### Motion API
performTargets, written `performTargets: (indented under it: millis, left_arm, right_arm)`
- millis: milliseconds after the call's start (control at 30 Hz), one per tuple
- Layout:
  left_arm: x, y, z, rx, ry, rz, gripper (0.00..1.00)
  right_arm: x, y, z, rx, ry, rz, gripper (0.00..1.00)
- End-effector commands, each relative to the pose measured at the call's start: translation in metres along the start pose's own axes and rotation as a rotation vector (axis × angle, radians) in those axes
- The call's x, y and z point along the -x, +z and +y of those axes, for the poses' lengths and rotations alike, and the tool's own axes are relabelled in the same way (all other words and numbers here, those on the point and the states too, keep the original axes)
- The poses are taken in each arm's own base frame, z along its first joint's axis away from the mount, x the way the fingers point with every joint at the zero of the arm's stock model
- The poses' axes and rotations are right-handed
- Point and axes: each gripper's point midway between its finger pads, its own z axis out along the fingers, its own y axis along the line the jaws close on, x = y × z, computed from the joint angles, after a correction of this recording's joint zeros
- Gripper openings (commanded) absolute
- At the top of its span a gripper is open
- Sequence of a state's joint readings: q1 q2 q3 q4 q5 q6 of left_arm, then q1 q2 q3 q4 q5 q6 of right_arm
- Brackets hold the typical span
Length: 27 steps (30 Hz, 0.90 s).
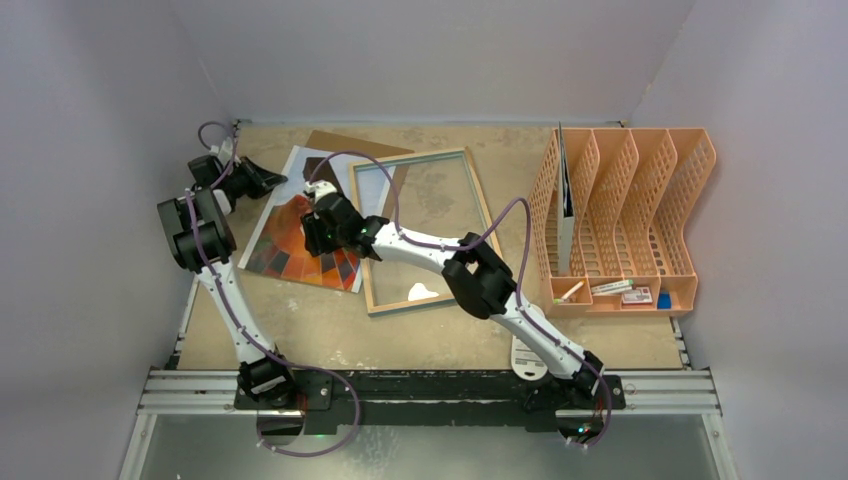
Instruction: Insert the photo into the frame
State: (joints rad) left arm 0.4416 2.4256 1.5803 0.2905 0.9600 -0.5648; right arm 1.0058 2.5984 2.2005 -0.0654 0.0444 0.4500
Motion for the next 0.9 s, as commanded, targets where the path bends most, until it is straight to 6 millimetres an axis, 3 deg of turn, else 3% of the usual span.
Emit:
performTargets:
  millis: [0, 100, 300, 500, 700, 867]
  left_arm:
    - [0.007, -0.001, -0.006, -0.046, 0.02, -0.005, 0.0]
    - [0.017, -0.01, -0.02, -0.088, 0.039, -0.043, 0.0]
    - [0.057, -0.044, -0.057, -0.12, 0.087, -0.169, 0.0]
    - [0.091, -0.07, -0.1, -0.082, 0.176, -0.24, 0.0]
    - [0.122, -0.101, -0.141, 0.034, 0.249, -0.321, 0.0]
    - [0.132, -0.126, -0.183, 0.09, 0.3, -0.34, 0.0]
  right_arm:
    - [-0.044, -0.002, -0.023, -0.082, -0.02, 0.143, 0.51]
    - [-0.028, -0.009, -0.016, -0.06, -0.016, 0.124, 0.52]
    - [0.065, -0.052, -0.003, -0.019, -0.014, -0.046, 0.58]
    - [0.142, -0.109, -0.002, 0.017, 0.039, -0.214, 0.66]
    - [0.185, -0.151, -0.002, -0.012, 0.018, -0.327, 0.71]
    - [0.209, -0.19, 0.001, -0.033, -0.022, -0.411, 0.86]
